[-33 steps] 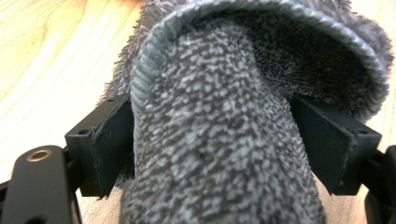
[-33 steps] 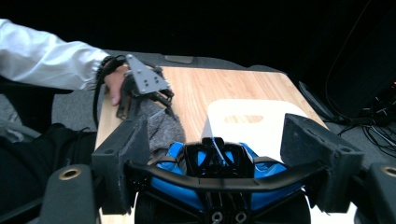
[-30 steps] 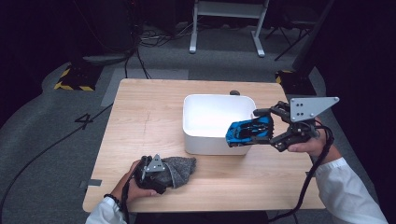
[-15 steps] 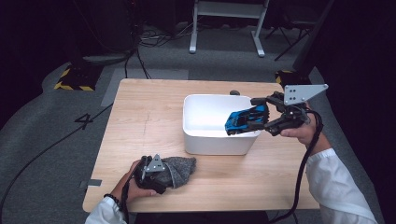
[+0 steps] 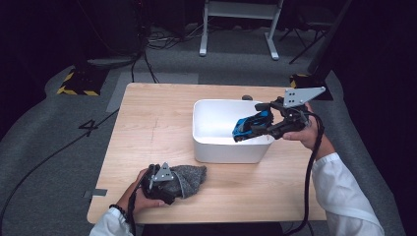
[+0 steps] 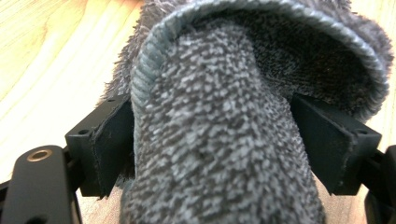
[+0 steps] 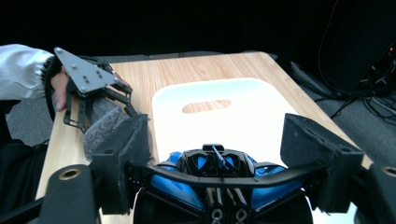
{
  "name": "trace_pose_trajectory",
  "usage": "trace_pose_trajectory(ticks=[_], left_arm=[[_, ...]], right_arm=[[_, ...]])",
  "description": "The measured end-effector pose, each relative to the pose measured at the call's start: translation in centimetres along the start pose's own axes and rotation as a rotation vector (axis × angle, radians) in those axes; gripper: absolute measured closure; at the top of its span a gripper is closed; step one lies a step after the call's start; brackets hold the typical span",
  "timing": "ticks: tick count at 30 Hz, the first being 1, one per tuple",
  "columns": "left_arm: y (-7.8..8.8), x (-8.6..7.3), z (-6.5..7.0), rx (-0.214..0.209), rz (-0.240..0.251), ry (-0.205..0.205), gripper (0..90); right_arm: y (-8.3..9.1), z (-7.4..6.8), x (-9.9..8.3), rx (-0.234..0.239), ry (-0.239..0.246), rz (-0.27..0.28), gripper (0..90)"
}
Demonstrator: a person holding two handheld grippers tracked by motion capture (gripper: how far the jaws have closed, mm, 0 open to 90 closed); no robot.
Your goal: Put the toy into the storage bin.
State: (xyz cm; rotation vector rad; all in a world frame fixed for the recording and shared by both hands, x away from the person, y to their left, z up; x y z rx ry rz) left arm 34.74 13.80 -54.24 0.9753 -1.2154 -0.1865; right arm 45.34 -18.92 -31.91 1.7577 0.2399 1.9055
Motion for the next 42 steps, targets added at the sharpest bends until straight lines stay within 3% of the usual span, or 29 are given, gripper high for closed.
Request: trace_pose_trajectory(ticks=[8,22,28,42], left_arm=[[0.0,0.0,0.0,0.000,0.000,0.000,17.1],[0.0,0.0,0.0,0.001,0.000,0.000,17.1],[0.0,0.0,0.0,0.001,0.000,0.000,17.1],[0.0,0.0,0.0,0.003,0.001,-0.001,17.1]], right_arm=[[-1.6,1.0,-1.3,0.001,-0.039,-0.025,24.8],[-4.1,1.7,-2.7,0.024,-0.065,-0.101,24.8],[-5.4,2.1,-3.6,0.028,-0.071,-0.165,24.8],[-7.4,2.2,-4.6,0.052,-0.072,-0.243,24.7]])
Point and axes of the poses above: each handheld gripper's, and its own axes: y roughly backward along the jaws, x roughly out of its top, z roughly to its right, the point moved 5 cm from there along -y, roughly forward along the jaws, and after that the axes turned 2 degrees about y, right-handed, at the moved point
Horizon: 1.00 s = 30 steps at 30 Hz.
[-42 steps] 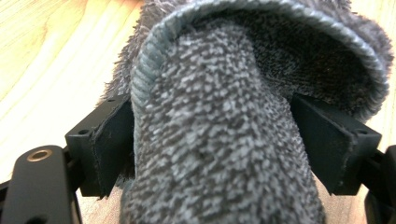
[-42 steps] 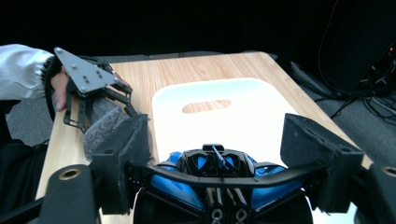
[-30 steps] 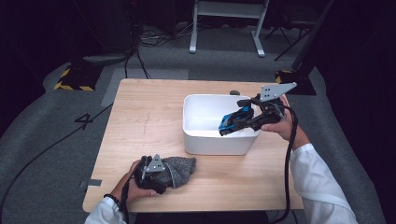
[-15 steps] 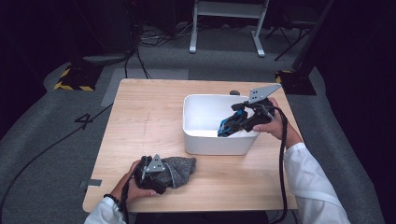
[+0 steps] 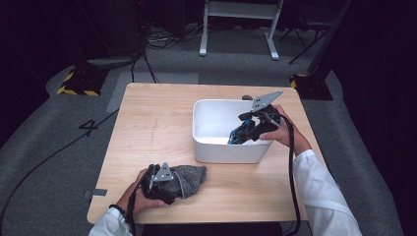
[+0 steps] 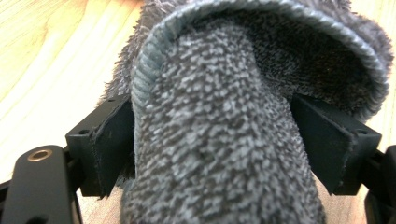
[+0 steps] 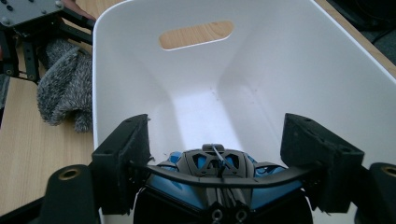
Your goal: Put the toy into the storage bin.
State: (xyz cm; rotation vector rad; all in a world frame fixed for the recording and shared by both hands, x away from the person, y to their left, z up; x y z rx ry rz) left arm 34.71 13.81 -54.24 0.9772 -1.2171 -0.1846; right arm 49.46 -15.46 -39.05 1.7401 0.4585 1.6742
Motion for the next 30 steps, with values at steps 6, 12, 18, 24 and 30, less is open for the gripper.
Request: trace_pose_trajectory(ticks=[6,12,18,24,30], left_arm=[[0.0,0.0,0.0,0.000,0.000,0.000,17.2],[0.0,0.0,0.0,0.000,0.000,-0.001,17.2],[0.0,0.0,0.0,-0.002,0.000,0.000,17.2],[0.0,0.0,0.0,-0.001,0.000,0.000,17.2],[0.0,0.0,0.0,-0.001,-0.001,0.000,17.2]], right_arm=[[-0.1,0.1,-0.2,-0.009,0.014,-0.041,24.7],[-0.3,0.1,-0.4,-0.010,0.028,-0.090,24.6],[-0.3,0.3,-0.9,-0.025,0.031,-0.138,24.6],[-0.1,0.9,-1.9,-0.016,0.016,-0.181,24.6],[0.0,1.3,-2.9,-0.019,0.007,-0.222,24.5]])
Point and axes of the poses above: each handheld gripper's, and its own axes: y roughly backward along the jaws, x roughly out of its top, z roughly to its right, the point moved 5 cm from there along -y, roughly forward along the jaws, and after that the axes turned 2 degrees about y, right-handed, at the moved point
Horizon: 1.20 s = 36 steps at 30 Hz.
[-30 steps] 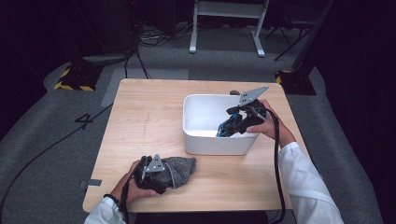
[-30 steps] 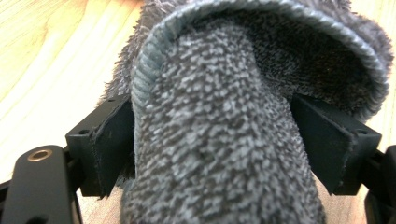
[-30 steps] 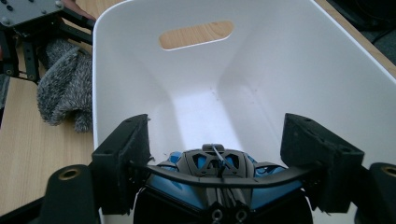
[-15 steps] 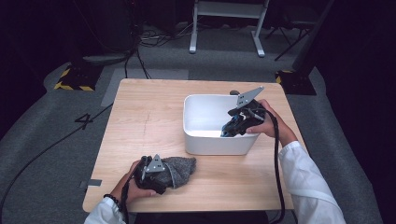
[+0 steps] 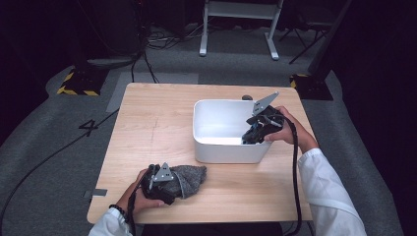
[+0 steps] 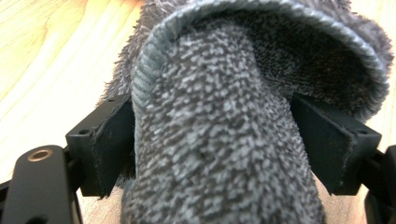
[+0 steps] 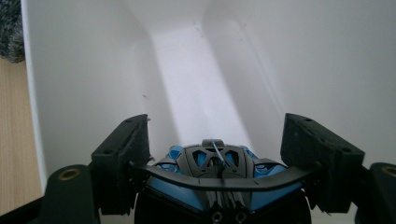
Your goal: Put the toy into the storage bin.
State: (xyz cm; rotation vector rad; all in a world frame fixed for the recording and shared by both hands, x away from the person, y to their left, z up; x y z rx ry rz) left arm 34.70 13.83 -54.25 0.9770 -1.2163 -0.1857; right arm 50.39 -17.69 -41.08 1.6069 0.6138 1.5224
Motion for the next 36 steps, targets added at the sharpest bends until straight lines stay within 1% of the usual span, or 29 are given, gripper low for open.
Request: trace_pose_trajectory(ticks=[5,11,13,16,17,18,19,23,26,36], left_arm=[[0.0,0.0,0.0,0.000,0.000,0.000,17.2],[0.0,0.0,0.0,0.000,0.000,0.000,17.2],[0.0,0.0,0.0,0.000,0.000,0.000,17.2],[0.0,0.0,0.0,0.000,0.000,0.000,17.2],[0.0,0.0,0.0,0.000,0.001,0.000,17.1],[0.0,0.0,0.0,0.000,0.000,0.000,17.1],[0.0,0.0,0.0,0.000,0.001,-0.001,17.2],[0.0,0.0,0.0,-0.001,-0.001,0.000,17.2],[0.0,0.0,0.0,-0.002,-0.001,0.000,17.1],[0.0,0.0,0.0,-0.002,0.000,0.000,17.2]], right_arm=[[0.0,0.0,-0.3,-0.002,0.005,-0.033,24.4],[0.3,0.1,-0.4,-0.014,-0.009,-0.076,24.0],[0.5,0.2,-0.4,-0.033,-0.009,-0.083,23.5],[1.2,0.3,-0.2,-0.049,-0.021,-0.046,22.7],[1.3,0.3,-0.3,-0.042,-0.026,-0.042,23.0],[1.4,0.3,-0.4,-0.042,-0.029,-0.050,23.0],[1.5,0.3,-0.4,-0.050,-0.021,-0.055,23.1],[1.8,0.4,-0.4,-0.058,-0.026,-0.041,23.5],[1.8,0.3,-0.5,-0.063,-0.022,-0.048,23.8],[1.8,0.1,-0.4,-0.061,-0.011,-0.035,24.9]])
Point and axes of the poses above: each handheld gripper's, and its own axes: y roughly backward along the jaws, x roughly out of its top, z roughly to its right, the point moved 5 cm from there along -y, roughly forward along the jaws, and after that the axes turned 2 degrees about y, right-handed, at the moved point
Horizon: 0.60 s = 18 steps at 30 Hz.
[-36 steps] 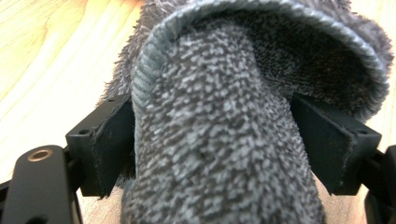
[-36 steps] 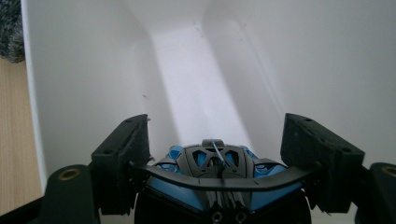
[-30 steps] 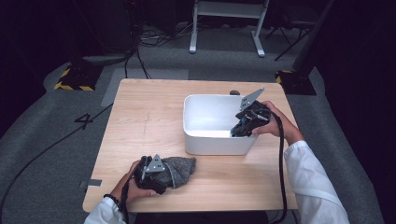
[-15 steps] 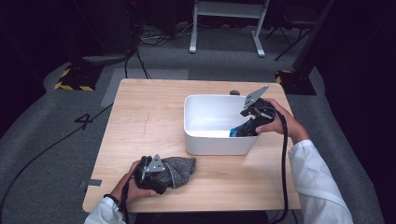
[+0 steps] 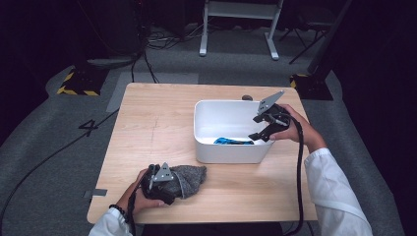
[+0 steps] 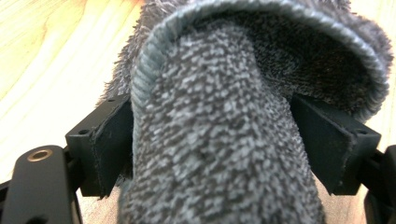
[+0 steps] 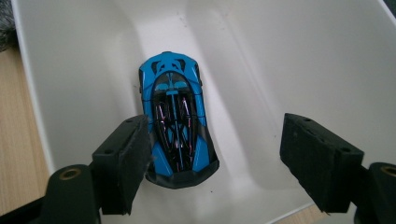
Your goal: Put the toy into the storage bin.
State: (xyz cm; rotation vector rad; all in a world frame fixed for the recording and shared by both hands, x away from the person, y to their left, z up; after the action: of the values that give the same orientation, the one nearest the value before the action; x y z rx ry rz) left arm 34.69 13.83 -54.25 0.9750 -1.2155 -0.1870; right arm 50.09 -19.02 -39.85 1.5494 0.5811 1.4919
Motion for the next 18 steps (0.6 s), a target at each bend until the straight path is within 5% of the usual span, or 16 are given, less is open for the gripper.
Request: trace_pose_trajectory(ticks=[18], left_arm=[[0.0,0.0,0.0,0.000,-0.001,0.000,17.2]], right_arm=[[2.1,-0.3,-0.3,-0.051,-0.026,0.109,23.2]])
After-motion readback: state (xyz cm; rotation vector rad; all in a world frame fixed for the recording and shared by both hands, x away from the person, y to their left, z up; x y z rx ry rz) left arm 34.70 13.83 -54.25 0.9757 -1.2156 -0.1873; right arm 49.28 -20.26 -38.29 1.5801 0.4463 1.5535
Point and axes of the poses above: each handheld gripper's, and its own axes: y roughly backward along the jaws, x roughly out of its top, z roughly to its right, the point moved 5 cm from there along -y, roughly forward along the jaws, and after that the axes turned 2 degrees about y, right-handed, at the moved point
